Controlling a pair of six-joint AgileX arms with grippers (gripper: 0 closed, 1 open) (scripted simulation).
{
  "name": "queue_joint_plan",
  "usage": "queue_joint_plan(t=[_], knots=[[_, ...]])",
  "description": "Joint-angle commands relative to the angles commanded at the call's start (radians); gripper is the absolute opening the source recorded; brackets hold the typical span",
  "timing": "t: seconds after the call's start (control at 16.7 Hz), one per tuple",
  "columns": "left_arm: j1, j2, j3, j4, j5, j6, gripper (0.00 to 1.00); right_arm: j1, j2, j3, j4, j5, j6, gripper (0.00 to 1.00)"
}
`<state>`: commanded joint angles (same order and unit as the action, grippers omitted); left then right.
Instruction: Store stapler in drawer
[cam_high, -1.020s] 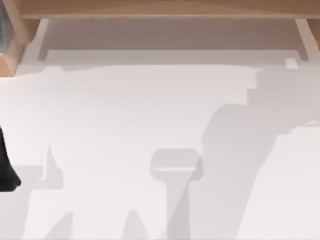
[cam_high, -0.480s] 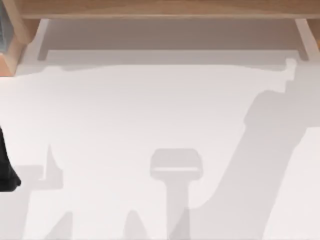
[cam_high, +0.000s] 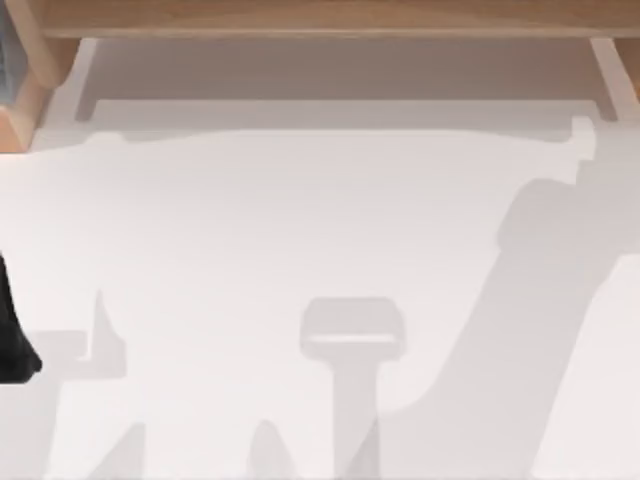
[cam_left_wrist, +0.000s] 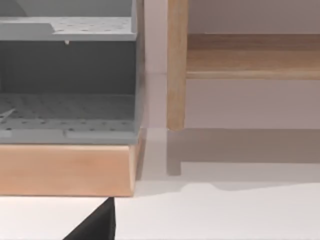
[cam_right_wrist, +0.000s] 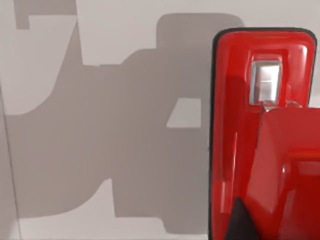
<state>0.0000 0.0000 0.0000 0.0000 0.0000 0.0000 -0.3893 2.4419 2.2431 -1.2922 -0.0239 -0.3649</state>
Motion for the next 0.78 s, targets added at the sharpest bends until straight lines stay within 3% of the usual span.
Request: queue_joint_plan(t=[0.54, 0.78], knots=[[0.0, 0.0, 0.0, 0.0, 0.0, 0.0, 1.0, -0.002, -0.128, 0.126, -0.004, 0.033, 0.128, 0.0], [0.0, 0.0, 0.0, 0.0, 0.0, 0.0, 1.0, 0.001, -0.105, 0.081, 0.022, 0.032, 0.11, 0.0]])
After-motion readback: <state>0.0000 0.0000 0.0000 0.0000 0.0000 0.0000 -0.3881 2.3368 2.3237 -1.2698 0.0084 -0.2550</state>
